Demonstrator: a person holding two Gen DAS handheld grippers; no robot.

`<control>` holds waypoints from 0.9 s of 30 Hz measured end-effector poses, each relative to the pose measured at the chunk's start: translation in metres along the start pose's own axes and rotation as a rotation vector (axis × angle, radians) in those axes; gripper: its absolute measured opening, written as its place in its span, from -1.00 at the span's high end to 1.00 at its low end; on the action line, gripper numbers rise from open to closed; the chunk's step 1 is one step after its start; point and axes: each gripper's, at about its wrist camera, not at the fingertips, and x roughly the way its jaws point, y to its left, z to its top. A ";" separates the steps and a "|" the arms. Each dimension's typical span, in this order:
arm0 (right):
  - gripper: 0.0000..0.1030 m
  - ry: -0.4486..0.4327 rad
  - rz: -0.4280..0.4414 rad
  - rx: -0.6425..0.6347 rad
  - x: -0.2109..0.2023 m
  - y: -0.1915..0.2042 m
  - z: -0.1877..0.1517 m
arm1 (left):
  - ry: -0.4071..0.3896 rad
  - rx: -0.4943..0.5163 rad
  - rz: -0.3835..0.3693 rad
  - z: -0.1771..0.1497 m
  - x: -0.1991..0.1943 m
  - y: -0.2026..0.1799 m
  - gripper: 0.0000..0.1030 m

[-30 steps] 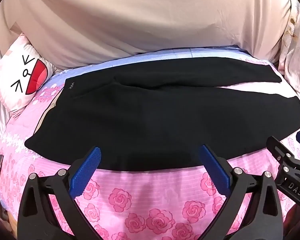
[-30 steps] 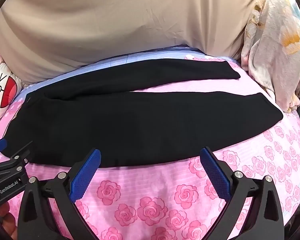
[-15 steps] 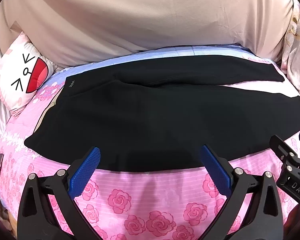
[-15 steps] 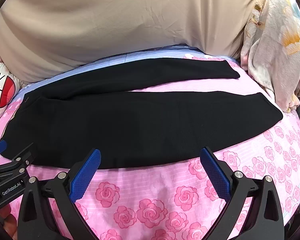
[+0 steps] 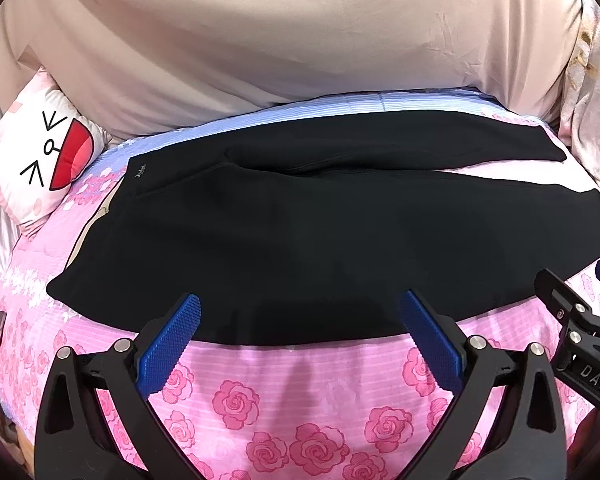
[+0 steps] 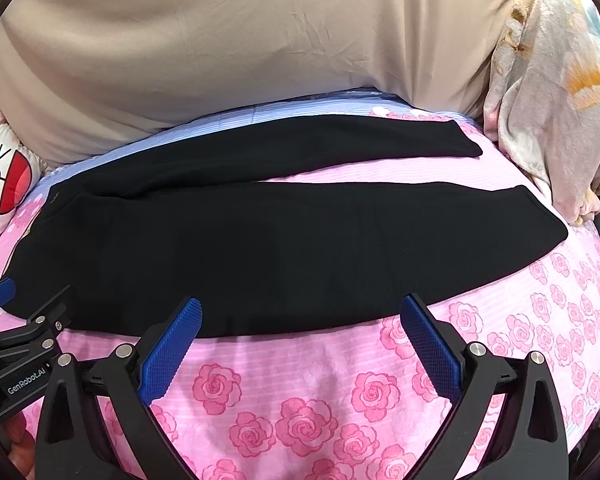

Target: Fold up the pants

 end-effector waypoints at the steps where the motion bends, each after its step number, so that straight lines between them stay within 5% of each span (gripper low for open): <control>1: -0.90 -0.001 -0.001 0.001 0.000 0.000 0.000 | -0.003 0.002 0.000 0.000 -0.001 0.000 -0.90; 27: -0.90 0.003 0.001 -0.002 0.000 0.002 0.002 | -0.009 -0.018 -0.013 0.000 0.004 0.003 -0.90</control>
